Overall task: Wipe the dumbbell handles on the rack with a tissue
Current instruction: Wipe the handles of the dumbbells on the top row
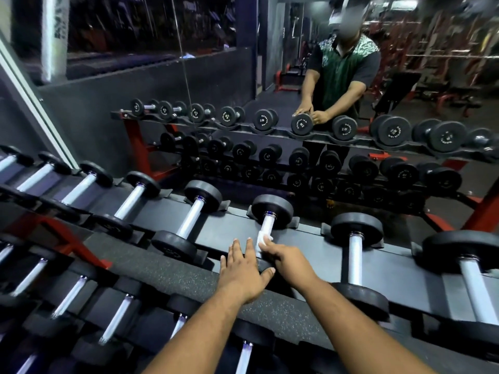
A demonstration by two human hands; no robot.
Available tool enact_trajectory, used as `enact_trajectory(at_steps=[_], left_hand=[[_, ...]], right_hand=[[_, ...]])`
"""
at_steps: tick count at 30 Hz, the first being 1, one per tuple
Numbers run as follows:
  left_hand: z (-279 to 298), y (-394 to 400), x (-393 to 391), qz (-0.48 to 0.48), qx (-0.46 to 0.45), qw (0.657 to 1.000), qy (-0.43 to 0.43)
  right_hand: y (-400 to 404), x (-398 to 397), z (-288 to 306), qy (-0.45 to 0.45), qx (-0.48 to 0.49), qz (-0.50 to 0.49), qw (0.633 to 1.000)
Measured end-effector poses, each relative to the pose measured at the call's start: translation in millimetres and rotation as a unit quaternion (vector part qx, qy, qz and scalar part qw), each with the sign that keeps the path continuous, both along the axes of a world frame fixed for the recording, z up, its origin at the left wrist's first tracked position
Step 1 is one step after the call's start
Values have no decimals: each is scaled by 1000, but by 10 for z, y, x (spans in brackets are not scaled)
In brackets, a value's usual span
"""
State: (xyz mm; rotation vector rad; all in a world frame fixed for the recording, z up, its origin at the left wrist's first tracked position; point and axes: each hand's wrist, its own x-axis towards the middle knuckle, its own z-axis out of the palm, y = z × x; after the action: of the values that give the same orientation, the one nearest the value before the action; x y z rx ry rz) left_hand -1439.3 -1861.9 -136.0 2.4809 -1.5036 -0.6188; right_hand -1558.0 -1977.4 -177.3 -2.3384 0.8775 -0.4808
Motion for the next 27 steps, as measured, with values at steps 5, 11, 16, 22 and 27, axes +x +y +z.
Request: enact_trajectory(at_steps=[5,11,16,22,27], left_hand=[[37,50,-80,11,7,1000,-20],[48,146,-249,63,-32,997,-44],[60,171,-742,43,-43,996,-63],[36,7,-1543,-10,-28,999,-16],[27,-182,-2064,-30,-8,999,29]], right_hand=[[26,-246,161,72,-5,46,996],[-7,-926,477,-9,-49,-28,998],[-190,-1764,519,74,-110,-64,989],[-299,-2180,408,141,-112,35,983],[-505,-2186,361,230,-187,162,941]])
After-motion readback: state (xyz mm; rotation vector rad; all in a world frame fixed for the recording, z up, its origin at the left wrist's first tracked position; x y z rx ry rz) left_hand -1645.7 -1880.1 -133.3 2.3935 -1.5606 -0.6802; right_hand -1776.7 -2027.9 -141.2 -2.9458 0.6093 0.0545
